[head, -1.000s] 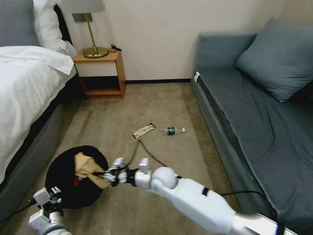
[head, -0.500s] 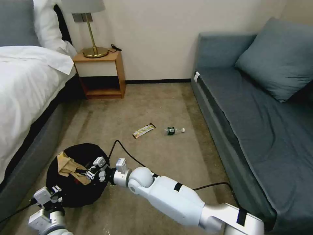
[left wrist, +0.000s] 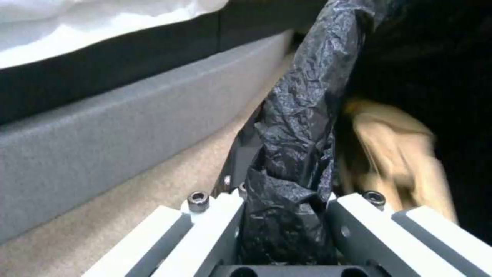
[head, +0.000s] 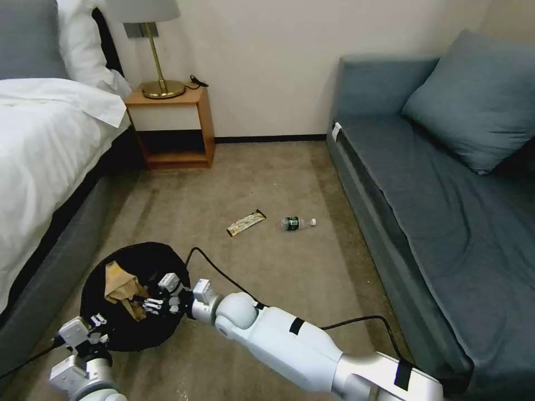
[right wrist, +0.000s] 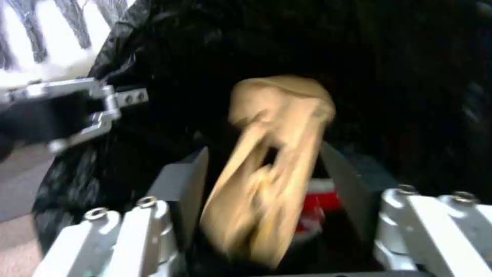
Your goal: Pick up the trash bin, then pick up the garbage on the floor and place it into the trash bin.
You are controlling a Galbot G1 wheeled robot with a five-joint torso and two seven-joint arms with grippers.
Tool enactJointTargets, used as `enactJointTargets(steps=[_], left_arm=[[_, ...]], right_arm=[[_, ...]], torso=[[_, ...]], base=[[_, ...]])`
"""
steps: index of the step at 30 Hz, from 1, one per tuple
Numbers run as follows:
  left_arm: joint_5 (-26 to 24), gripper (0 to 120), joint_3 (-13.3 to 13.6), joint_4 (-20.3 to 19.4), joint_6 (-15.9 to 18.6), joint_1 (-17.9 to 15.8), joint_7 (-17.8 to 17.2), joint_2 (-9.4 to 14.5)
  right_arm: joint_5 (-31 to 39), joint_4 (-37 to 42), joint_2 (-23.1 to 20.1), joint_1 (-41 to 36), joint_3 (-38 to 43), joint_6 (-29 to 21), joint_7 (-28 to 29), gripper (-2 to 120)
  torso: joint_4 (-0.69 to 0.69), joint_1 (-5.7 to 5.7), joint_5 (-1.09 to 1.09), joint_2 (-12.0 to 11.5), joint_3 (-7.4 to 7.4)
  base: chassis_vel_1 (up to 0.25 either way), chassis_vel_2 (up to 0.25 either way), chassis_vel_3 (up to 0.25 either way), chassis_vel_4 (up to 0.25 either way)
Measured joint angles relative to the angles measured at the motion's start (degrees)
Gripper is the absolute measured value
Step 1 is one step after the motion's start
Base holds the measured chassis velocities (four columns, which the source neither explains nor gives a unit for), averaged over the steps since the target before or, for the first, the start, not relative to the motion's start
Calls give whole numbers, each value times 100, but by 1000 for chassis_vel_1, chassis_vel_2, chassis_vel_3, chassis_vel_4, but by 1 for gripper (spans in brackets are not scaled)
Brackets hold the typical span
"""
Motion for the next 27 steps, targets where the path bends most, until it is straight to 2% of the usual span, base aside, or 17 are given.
enactJointTargets(steps=[2, 4, 5, 6, 8, 10, 12, 14, 21, 27], left_arm=[[-37, 3, -39, 19, -22, 10, 1, 41], [-50, 3, -51, 27, -25, 12, 1, 53], [-84, 3, -79, 38, -31, 11, 1, 78], [-133, 3, -116, 40, -35, 11, 1, 109], [-157, 3, -131, 37, -35, 12, 1, 126], [-200, 3, -157, 7, -35, 16, 1, 167], [-205, 3, -165, 3, -35, 14, 2, 175], [-221, 3, -174, -2, -36, 5, 1, 186], [-215, 3, -143, 44, -44, -29, 8, 197], [-211, 3, -137, 71, -46, -87, 8, 219]], right_arm=[[-10, 120, -117, -49, 39, -9, -2, 70], [-20, 168, -159, -70, 56, -10, 10, 74], [-30, 325, -268, -126, 92, -31, 116, 79], [54, 654, -447, -226, 129, -187, 485, 85], [153, 830, -544, -276, 150, -238, 684, 89], [344, 1297, -864, -466, 369, -144, 951, 97], [358, 1404, -964, -534, 488, -93, 952, 98], [427, 1576, -1187, -772, 1082, 95, 932, 100], [500, 1544, -1562, -1124, 1938, 217, 825, 100], [333, 1091, -1616, -1353, 2581, -160, 1318, 100]], torso=[[0, 0, 1, 0, 0], [0, 0, 0, 0, 0], [1, 0, 1, 0, 0], [0, 0, 0, 0, 0], [0, 0, 2, 0, 0], [0, 0, 1, 0, 0], [1, 0, 1, 0, 0], [-1, 0, 2, 0, 0], [-1, 0, 1, 0, 0], [-1, 0, 2, 0, 0]], base=[[0, 0, 0, 0], [0, 0, 0, 0], [0, 0, 0, 0], [0, 0, 0, 0], [0, 0, 0, 0], [0, 0, 0, 0], [0, 0, 0, 0], [0, 0, 0, 0], [0, 0, 0, 0], [0, 0, 0, 0]])
